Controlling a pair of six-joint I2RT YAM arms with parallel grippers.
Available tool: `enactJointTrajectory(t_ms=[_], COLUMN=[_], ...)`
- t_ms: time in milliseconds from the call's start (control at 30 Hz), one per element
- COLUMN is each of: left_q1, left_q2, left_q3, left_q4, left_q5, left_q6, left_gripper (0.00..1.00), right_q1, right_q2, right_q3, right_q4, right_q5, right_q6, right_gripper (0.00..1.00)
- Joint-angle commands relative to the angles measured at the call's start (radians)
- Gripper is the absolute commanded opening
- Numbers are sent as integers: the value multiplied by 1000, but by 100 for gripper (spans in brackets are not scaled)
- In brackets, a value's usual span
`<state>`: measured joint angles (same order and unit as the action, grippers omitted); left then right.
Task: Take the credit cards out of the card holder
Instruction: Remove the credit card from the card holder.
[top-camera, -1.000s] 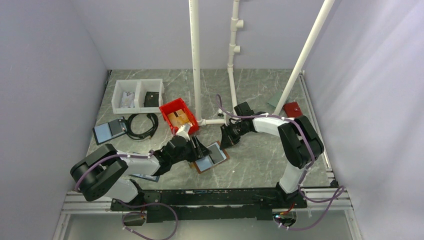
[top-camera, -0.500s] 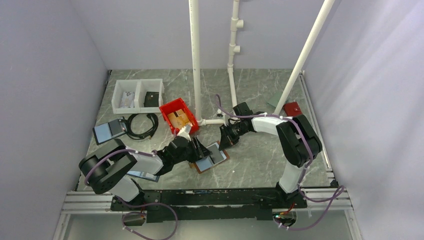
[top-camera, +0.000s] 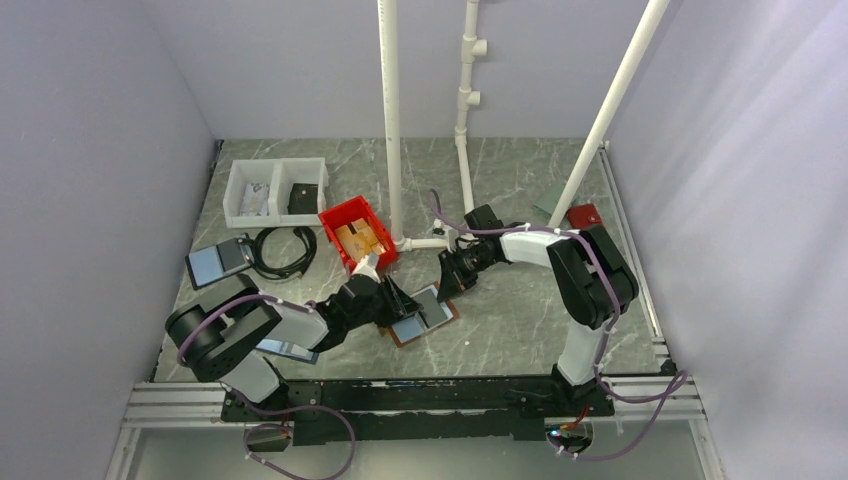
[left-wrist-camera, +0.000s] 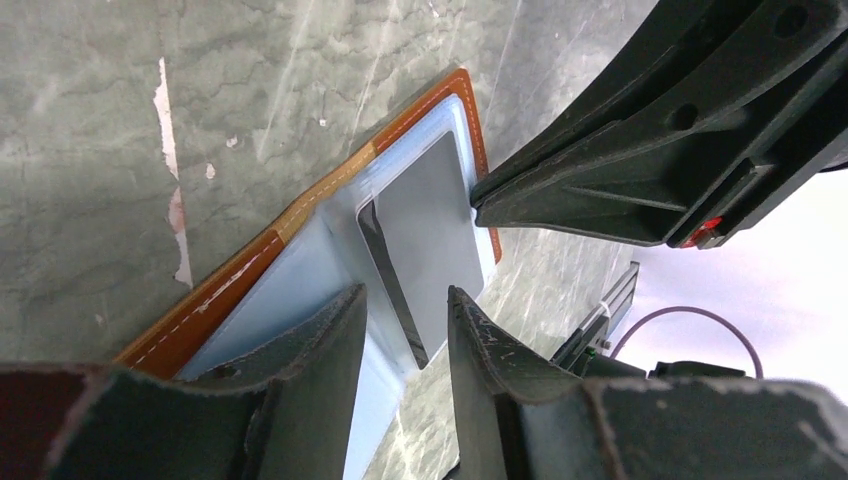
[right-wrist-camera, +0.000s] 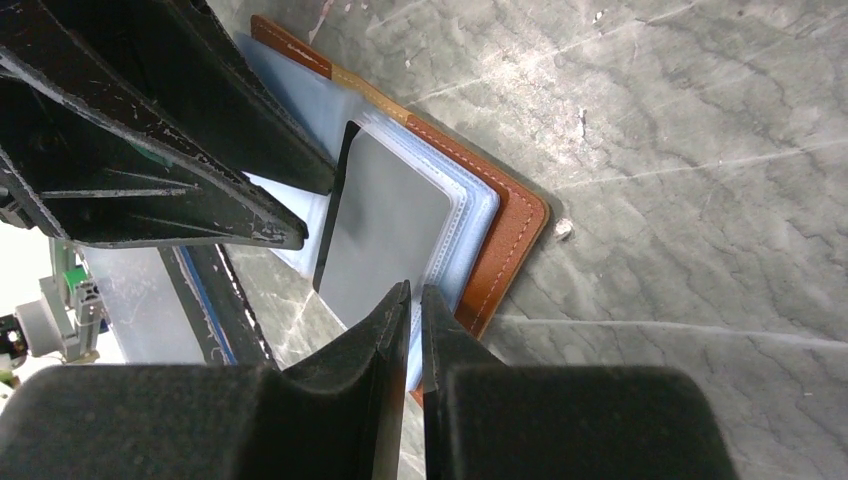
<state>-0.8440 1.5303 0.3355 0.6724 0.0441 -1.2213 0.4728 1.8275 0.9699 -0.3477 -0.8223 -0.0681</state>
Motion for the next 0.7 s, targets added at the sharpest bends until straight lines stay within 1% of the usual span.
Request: enactJointTrajectory(t_ms=[0,300,600,633,667], left_q1=[-3,-4,-4,-4,-3], left_q2=[42,122,207,217,225], left_q3=[-15,-53,-49,-51,-55], left_q4=[54,194,308,321,335], left_q5=[-26,-38,-5,-2,0], left_q6=[-34,-80,-90,-90,-92], left_gripper=[42,33,31,29,24], right_q1=[3,6,45,48,49], right_q2=[18,38,70,71,73], right_q3=[33,35,44,47,49], right_q4=[-11,-15,-29,-33,-35], right_q5=[-1,-5,-46,-47,-47], right_q6=[1,5,4,3,0], right_gripper=[11,11,11,11,11])
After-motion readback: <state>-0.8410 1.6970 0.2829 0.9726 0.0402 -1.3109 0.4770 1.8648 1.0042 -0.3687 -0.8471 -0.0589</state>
